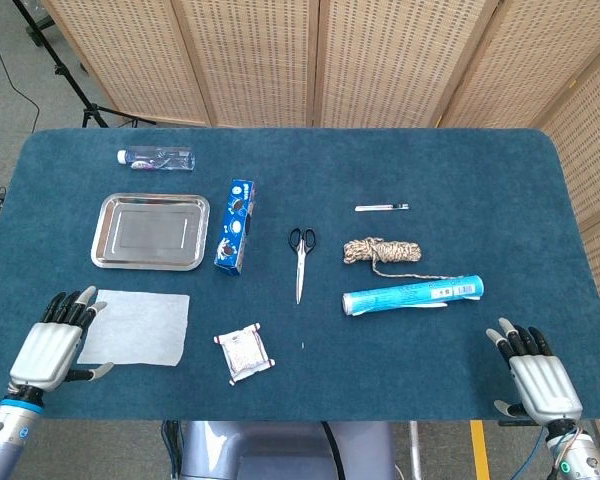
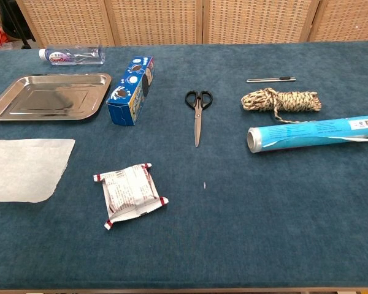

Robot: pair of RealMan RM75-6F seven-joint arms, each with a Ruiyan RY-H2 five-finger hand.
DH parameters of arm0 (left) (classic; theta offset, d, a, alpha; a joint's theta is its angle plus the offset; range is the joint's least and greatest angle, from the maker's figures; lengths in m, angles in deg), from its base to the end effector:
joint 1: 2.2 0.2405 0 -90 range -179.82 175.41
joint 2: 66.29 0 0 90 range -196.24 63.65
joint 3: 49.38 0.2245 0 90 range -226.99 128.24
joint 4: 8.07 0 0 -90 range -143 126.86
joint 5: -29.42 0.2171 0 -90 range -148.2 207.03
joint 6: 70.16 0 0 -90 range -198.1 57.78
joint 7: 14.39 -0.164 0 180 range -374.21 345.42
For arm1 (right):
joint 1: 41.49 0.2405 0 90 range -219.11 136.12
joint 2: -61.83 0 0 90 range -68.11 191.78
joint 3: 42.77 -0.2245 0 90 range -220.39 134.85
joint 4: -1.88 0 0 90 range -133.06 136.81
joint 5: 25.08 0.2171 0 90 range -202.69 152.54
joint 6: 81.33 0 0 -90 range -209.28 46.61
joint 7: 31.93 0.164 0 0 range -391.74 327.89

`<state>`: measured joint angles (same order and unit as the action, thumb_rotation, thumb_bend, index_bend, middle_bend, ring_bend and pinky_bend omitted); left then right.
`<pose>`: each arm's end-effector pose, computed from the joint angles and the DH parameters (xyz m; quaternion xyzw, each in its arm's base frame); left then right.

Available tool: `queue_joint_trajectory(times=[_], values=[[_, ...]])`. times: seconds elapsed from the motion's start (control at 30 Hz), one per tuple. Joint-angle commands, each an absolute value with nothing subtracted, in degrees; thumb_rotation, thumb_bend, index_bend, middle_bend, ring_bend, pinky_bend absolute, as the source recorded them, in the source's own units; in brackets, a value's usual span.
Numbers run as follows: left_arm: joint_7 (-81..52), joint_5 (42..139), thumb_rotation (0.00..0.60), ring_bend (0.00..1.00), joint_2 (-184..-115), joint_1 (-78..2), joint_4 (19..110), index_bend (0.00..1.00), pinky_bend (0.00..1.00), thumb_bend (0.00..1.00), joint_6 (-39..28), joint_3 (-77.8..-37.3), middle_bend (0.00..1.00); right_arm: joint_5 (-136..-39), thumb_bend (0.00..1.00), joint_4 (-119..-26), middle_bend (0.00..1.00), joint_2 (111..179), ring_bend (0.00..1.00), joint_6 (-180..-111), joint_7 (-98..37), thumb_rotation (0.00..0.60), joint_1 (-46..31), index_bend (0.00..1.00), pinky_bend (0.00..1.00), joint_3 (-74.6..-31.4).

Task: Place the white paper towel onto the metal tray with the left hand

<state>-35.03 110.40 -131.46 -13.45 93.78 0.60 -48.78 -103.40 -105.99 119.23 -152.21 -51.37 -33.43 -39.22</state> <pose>-0.2541 0.2036 0.0746 -0.7041 -0.3907 -0.2675 0.5293 -0.2713 -0.1747 0.1000 0.6843 -0.4355 0.2208 0.5416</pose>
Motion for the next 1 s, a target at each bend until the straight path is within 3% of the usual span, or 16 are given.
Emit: queue_joint_trajectory(times=[0.03, 0.4, 1.0], values=[[-34.4, 109.9, 0.399, 0.00, -131.4, -14.5, 94.0, 0.19, 0.00, 0.16, -1.3, -48.5, 0.00, -103.4, 0.00, -106.0, 0.00, 119.2, 0.00, -152.3, -51.2, 0.600, -33.5, 0.10, 0.00, -39.3], [-36.7, 109.2, 0.418, 0.00, -133.7, -16.4, 93.3, 0.22, 0.00, 0.17, -4.1, -47.7, 0.00, -103.5, 0.00, -106.0, 0.00, 118.9, 0.00, -152.4, -50.5, 0.600, -33.5, 0.10, 0.00, -39.4], [-35.1, 108.3, 0.451, 0.00, -136.2, -18.1, 92.5, 0.38, 0.00, 0.35, -7.3, -46.2, 0.00, -104.1, 0.00, -105.9, 0.00, 118.6, 0.00, -153.0, -49.6, 0.600, -33.8, 0.10, 0.00, -39.6]])
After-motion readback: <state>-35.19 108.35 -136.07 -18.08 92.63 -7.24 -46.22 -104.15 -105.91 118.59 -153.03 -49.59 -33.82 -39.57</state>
